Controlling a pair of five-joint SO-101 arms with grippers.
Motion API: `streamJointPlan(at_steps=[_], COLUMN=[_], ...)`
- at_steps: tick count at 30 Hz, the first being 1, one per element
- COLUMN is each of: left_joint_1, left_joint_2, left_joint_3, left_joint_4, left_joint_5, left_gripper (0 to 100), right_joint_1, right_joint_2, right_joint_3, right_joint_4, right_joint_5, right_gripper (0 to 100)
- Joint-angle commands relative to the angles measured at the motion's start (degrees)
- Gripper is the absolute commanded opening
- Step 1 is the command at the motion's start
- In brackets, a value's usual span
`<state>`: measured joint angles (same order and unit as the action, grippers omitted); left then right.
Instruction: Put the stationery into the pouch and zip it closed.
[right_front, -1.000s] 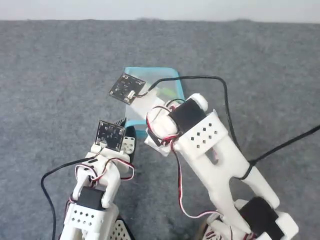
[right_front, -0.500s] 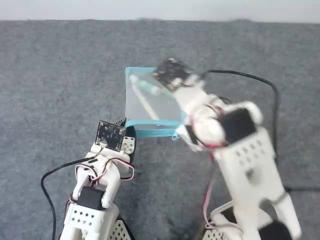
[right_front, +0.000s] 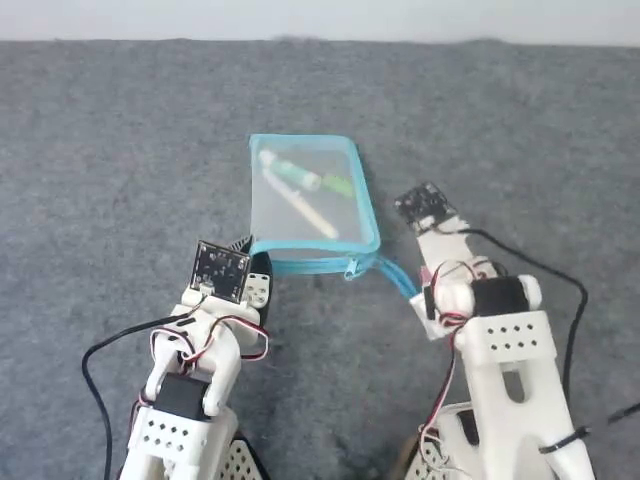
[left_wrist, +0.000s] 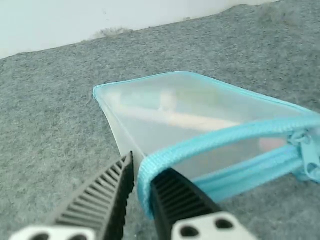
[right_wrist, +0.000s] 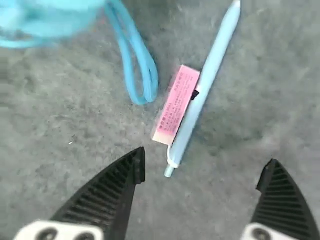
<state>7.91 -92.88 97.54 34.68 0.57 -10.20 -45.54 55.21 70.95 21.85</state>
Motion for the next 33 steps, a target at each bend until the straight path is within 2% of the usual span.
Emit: streamJointPlan(at_steps=[1,4,33], left_joint_1=[0.18,0.18,-0.35], left_joint_2=[-1.05,-1.05,-1.05], left_joint_3=[-0.57,-0.57,-0.57], left_joint_4=[-0.88,-0.88,0.18], left_joint_5=[-0.35,-0.35,-0.35], left_gripper=[1,1,1], right_joint_1=[0.22,0.57,1.71], right_joint_2=[0.48,1.71,2.42], right_joint_3=[5.36,7.65,8.53], right_joint_4=[-8.04,-11.03,-11.21], right_joint_5=[-2.81,-3.96,-4.13], right_gripper=[34.7,34.7,34.7])
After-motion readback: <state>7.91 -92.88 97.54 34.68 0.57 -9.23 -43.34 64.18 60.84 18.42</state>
